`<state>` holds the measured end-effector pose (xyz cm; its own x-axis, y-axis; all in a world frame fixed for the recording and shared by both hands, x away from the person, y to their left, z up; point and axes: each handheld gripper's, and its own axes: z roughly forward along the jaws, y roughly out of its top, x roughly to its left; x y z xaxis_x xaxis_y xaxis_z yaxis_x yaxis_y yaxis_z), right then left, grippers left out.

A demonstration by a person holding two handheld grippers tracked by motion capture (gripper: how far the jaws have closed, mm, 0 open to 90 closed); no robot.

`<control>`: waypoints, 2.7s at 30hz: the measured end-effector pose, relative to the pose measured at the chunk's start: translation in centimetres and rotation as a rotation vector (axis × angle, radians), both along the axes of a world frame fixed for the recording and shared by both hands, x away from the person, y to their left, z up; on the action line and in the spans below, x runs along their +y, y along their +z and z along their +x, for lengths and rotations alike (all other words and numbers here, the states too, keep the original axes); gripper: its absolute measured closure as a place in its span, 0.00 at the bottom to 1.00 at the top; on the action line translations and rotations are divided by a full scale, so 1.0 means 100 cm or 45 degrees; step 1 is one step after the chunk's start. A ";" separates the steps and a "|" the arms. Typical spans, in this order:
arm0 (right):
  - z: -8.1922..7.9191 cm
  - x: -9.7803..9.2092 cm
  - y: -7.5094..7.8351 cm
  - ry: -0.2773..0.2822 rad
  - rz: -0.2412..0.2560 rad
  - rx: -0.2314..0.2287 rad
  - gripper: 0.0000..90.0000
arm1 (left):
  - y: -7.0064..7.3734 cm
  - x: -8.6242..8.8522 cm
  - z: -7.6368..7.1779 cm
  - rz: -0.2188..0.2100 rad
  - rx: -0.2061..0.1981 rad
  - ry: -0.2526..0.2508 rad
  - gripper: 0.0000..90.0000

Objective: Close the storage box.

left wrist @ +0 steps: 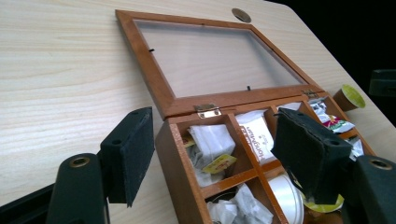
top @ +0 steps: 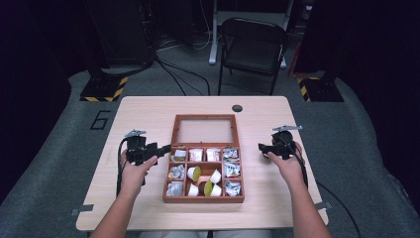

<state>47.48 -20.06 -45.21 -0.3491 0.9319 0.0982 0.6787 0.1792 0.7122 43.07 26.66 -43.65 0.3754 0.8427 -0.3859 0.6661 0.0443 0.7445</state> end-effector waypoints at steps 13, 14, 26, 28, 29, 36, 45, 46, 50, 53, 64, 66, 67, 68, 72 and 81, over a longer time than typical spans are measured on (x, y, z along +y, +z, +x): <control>-0.008 0.018 0.012 0.138 0.018 -0.029 0.44 | 0.000 -0.014 0.007 0.066 0.001 -0.050 0.34; -0.009 0.020 0.014 0.139 0.025 -0.022 0.45 | 0.001 -0.016 0.008 0.070 0.002 -0.055 0.34; -0.013 0.043 0.026 0.260 0.073 -0.028 0.37 | 0.009 -0.020 0.014 0.056 -0.007 -0.073 0.34; -0.013 0.045 0.030 0.275 0.088 -0.028 0.36 | 0.010 -0.019 0.015 0.052 -0.003 -0.080 0.34; -0.013 0.046 0.031 0.288 0.090 -0.025 0.35 | 0.011 -0.019 0.016 0.058 -0.010 -0.076 0.34; -0.013 0.052 0.036 0.320 0.082 -0.037 0.31 | 0.014 -0.016 0.020 0.072 -0.013 -0.073 0.34; -0.011 0.055 0.044 0.350 0.067 -0.056 0.37 | 0.018 -0.019 0.026 0.067 -0.024 -0.089 0.34; -0.010 0.055 0.044 0.353 0.063 -0.052 0.37 | 0.018 -0.020 0.027 0.070 -0.025 -0.093 0.34; -0.008 0.057 0.048 0.345 0.072 -0.039 0.39 | 0.022 -0.022 0.031 0.083 -0.034 -0.102 0.34; -0.005 0.056 0.051 0.322 0.098 -0.037 0.41 | 0.024 -0.022 0.034 0.079 -0.040 -0.101 0.36; 0.009 0.053 0.052 0.320 0.107 -0.044 0.42 | 0.016 -0.019 0.049 0.077 -0.012 -0.095 0.37; 0.010 0.054 0.050 0.317 0.101 -0.042 0.42 | 0.015 -0.020 0.052 0.088 -0.014 -0.091 0.37; 0.010 0.054 0.049 0.314 0.097 -0.042 0.42 | 0.014 -0.021 0.053 0.093 -0.016 -0.088 0.37; 0.011 0.055 0.048 0.312 0.100 -0.035 0.42 | 0.014 -0.021 0.054 0.098 -0.013 -0.092 0.37; 0.016 0.058 0.044 0.306 0.097 -0.026 0.42 | 0.012 -0.023 0.058 0.111 -0.013 -0.091 0.37; 0.025 0.064 0.036 0.309 0.105 -0.030 0.40 | 0.003 -0.031 0.068 0.141 -0.003 -0.094 0.37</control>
